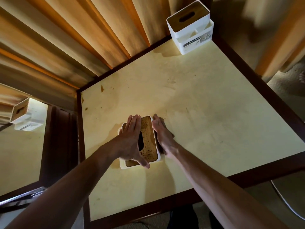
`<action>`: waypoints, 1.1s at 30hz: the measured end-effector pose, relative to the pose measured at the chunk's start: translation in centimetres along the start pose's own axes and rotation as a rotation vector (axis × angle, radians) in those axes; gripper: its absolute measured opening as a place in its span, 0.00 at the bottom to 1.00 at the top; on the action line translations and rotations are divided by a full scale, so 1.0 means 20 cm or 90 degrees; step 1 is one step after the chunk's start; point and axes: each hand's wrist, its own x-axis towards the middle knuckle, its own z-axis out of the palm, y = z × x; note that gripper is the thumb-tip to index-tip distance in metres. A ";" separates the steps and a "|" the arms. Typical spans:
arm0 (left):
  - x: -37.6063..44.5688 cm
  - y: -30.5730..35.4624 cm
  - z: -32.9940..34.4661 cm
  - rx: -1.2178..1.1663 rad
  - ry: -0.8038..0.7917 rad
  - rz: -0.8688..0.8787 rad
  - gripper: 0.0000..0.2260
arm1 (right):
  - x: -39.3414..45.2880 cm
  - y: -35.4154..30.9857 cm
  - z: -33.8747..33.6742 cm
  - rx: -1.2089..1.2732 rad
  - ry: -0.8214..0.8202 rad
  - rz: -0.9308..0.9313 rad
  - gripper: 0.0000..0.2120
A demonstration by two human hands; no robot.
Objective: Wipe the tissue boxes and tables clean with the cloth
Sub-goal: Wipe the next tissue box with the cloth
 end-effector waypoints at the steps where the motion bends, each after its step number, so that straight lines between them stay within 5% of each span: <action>1: 0.00 0.00 0.00 -0.001 -0.001 -0.001 0.75 | 0.00 -0.03 0.00 -0.007 -0.004 -0.025 0.29; 5: 0.01 -0.01 0.01 0.002 -0.002 0.000 0.76 | -0.03 -0.06 0.00 0.100 0.001 -0.075 0.22; 14: 0.00 -0.01 0.01 0.003 -0.002 0.009 0.74 | -0.30 0.14 0.05 0.070 -0.025 -0.155 0.28; 31: 0.01 0.00 0.01 0.002 0.003 -0.003 0.76 | -0.36 0.17 0.02 0.026 0.024 0.050 0.34; 33: 0.00 0.00 0.01 0.001 0.004 -0.006 0.76 | -0.33 0.15 0.02 0.051 0.045 0.063 0.29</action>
